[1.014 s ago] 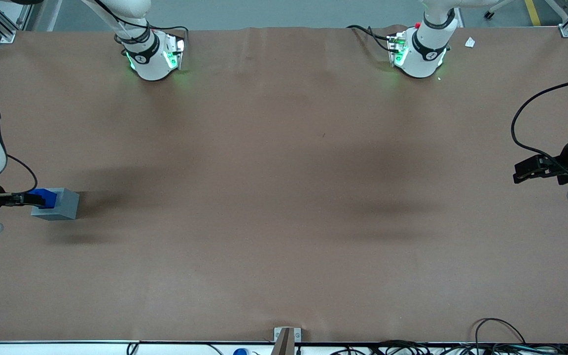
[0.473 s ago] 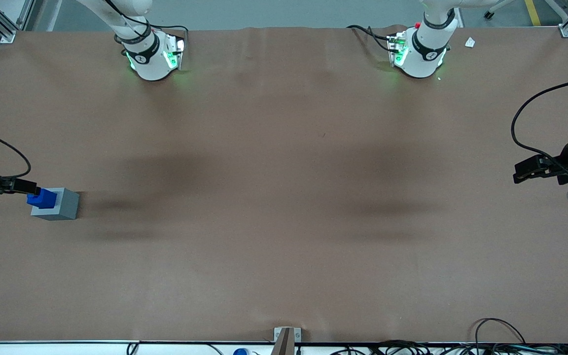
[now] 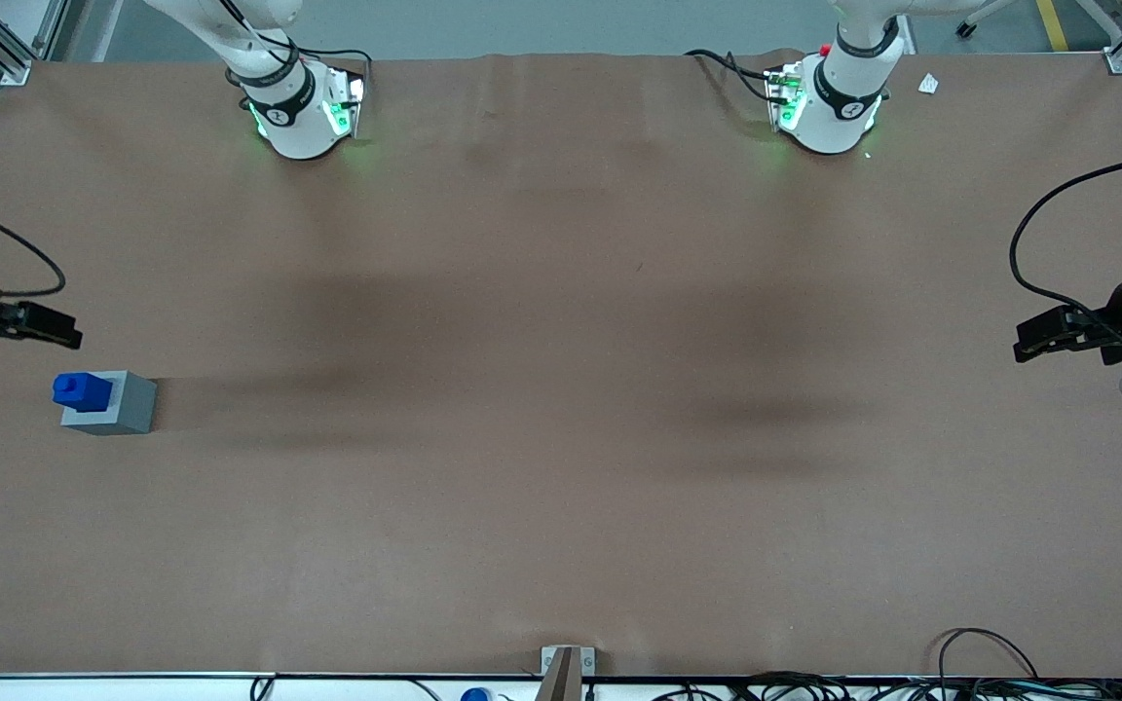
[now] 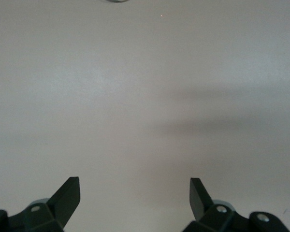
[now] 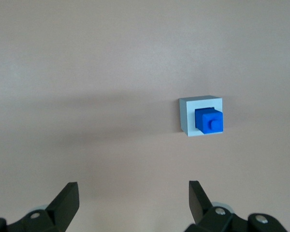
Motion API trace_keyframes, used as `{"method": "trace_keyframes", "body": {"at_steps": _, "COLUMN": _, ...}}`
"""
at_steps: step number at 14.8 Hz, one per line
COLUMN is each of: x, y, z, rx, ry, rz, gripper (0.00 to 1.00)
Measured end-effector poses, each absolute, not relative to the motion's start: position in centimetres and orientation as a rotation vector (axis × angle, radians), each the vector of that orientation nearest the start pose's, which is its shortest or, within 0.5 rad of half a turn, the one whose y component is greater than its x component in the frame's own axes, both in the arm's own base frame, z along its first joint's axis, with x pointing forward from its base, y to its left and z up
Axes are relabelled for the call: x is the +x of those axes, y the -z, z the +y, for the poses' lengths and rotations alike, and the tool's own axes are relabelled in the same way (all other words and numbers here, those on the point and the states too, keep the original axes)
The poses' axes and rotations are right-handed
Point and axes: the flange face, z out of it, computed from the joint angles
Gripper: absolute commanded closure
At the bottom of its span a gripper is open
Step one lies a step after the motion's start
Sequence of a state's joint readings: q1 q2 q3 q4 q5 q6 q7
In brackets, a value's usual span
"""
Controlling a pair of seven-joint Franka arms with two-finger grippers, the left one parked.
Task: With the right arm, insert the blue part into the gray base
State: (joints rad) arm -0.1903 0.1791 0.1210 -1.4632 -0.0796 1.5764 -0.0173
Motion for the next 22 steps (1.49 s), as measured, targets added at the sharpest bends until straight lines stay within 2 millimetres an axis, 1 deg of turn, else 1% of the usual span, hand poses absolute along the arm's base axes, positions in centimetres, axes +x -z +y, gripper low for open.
{"method": "trace_keyframes", "body": {"at_steps": 2, "x": 59.5, "y": -58.9, "z": -4.8, "rx": -3.199, "ry": -0.092, "rz": 0.099, "gripper": 0.00}}
{"method": "trace_keyframes", "body": {"at_steps": 4, "x": 59.0, "y": -59.7, "z": -4.2, "rx": -3.200, "ry": -0.090, "rz": 0.121, "gripper": 0.00}}
{"method": "trace_keyframes", "body": {"at_steps": 7, "x": 58.7, "y": -60.5, "z": -4.1, "rx": -3.202, "ry": -0.068, "rz": 0.124, "gripper": 0.00}}
{"method": "trace_keyframes", "body": {"at_steps": 11, "x": 58.4, "y": -63.1, "z": -4.7, "rx": -3.207, "ry": 0.027, "rz": 0.114, "gripper": 0.00}}
{"method": "trace_keyframes", "body": {"at_steps": 12, "x": 58.4, "y": -63.5, "z": -4.9, "rx": -3.199, "ry": 0.038, "rz": 0.100, "gripper": 0.00}}
{"method": "trace_keyframes", "body": {"at_steps": 14, "x": 58.4, "y": -63.6, "z": -5.1, "rx": -3.140, "ry": 0.040, "rz": 0.103, "gripper": 0.00}}
{"method": "trace_keyframes", "body": {"at_steps": 17, "x": 58.3, "y": -63.4, "z": -6.6, "rx": -3.099, "ry": 0.038, "rz": 0.125, "gripper": 0.00}}
{"method": "trace_keyframes", "body": {"at_steps": 18, "x": 58.3, "y": -63.3, "z": -6.7, "rx": -3.097, "ry": 0.035, "rz": 0.125, "gripper": 0.00}}
{"method": "trace_keyframes", "body": {"at_steps": 22, "x": 58.5, "y": -63.1, "z": -6.2, "rx": -3.096, "ry": 0.032, "rz": 0.108, "gripper": 0.00}}
